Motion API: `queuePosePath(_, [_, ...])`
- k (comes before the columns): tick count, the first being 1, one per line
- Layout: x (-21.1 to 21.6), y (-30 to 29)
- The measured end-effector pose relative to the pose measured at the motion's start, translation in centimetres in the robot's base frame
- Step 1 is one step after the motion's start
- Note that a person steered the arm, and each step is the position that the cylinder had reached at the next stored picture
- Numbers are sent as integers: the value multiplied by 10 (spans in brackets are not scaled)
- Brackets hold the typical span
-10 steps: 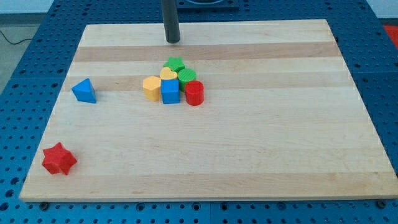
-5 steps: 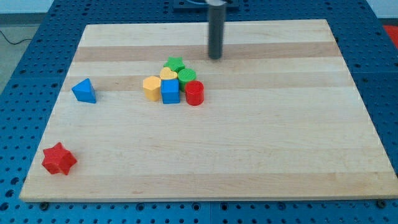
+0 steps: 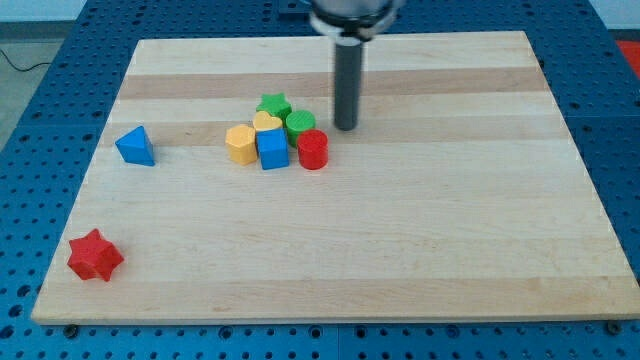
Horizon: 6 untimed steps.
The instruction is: Move the green star to the top of the blue triangle
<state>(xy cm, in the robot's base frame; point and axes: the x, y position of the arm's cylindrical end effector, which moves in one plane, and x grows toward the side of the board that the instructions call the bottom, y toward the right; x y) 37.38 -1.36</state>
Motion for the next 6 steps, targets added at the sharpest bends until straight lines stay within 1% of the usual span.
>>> queuePosePath(1, [-25, -78])
queuePosePath(2, [-39, -124])
queuePosePath(3, [-39, -112])
queuePosePath(4, [-55, -94])
queuePosePath(5, [-60, -142])
queuePosePath(6, [-45, -217])
